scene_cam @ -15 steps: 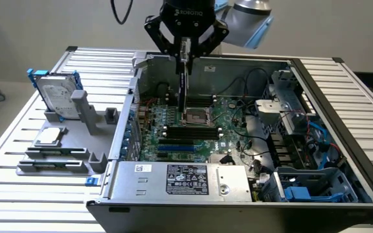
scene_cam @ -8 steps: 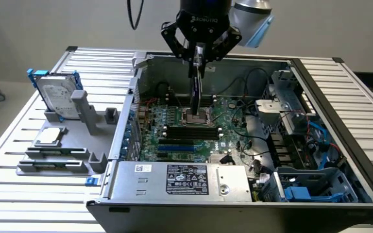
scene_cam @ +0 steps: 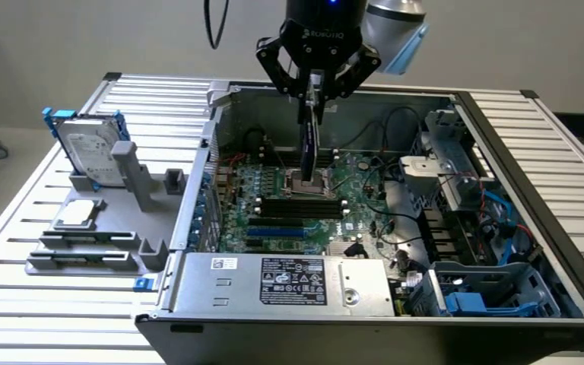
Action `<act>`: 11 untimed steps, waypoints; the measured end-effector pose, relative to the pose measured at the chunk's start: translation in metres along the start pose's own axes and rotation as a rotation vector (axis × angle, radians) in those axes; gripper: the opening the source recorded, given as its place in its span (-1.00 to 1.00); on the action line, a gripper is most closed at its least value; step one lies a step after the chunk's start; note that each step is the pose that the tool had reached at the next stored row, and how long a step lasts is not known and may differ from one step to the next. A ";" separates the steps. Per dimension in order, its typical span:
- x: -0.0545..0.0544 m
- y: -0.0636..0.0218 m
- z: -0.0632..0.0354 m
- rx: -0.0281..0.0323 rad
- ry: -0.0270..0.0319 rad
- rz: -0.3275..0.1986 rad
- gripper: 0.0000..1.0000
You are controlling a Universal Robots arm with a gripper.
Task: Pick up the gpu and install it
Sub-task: 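Insert the gpu into the slot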
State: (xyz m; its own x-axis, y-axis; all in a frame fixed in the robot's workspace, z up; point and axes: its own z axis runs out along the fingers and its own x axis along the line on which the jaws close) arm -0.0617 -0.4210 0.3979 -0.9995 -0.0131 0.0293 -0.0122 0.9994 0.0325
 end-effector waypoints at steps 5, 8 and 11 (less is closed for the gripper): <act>0.000 0.0000 0.0000 0.0000 0.0000 0.000 -0.47; 0.000 0.0000 0.0000 -0.0001 0.0000 0.000 -0.47; 0.000 0.0000 0.0000 -0.0001 0.0000 0.000 -0.47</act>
State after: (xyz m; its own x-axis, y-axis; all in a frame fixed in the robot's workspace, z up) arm -0.0617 -0.4210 0.3979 -0.9995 -0.0132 0.0293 -0.0122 0.9994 0.0326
